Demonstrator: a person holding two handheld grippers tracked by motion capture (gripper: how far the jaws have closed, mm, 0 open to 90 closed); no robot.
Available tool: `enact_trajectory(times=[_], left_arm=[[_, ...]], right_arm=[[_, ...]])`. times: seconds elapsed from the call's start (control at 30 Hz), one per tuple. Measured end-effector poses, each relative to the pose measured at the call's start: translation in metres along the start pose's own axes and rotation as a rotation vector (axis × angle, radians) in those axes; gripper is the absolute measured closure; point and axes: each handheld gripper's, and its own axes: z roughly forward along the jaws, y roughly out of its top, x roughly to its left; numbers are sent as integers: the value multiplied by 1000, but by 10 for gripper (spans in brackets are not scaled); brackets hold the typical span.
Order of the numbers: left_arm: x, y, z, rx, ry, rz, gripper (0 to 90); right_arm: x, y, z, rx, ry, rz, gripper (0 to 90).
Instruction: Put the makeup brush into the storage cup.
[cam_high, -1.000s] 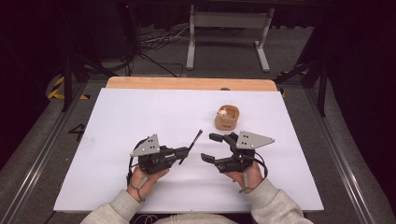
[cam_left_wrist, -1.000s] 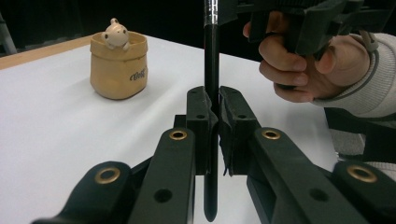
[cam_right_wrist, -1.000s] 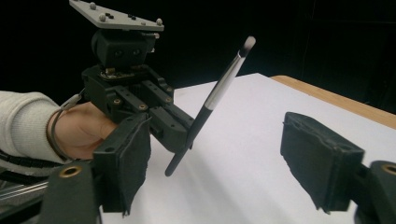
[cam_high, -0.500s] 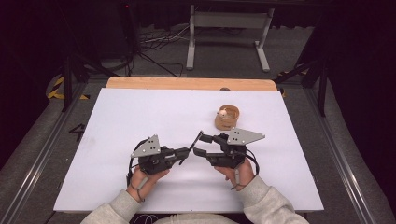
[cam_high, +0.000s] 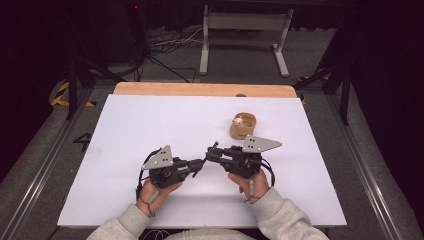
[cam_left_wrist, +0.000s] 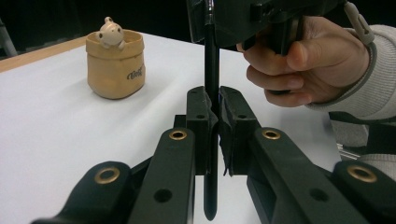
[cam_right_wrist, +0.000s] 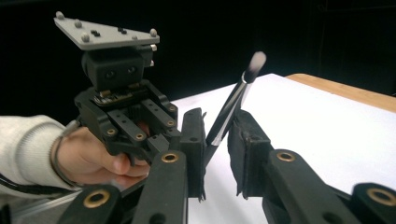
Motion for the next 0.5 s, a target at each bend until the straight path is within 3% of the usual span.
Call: enact_trajectory(times=[0.13, 0.37, 0.5], left_arm=[[0, -1, 1, 1, 2, -4, 832], [-1, 0, 1, 3, -5, 15, 866], [-1, 1, -1, -11, -3, 10, 653]], right_arm=[[-3, -1, 0, -8, 28, 33, 806], [0, 1, 2, -2, 48, 25, 838], [1, 3, 1, -1, 51, 13, 838]])
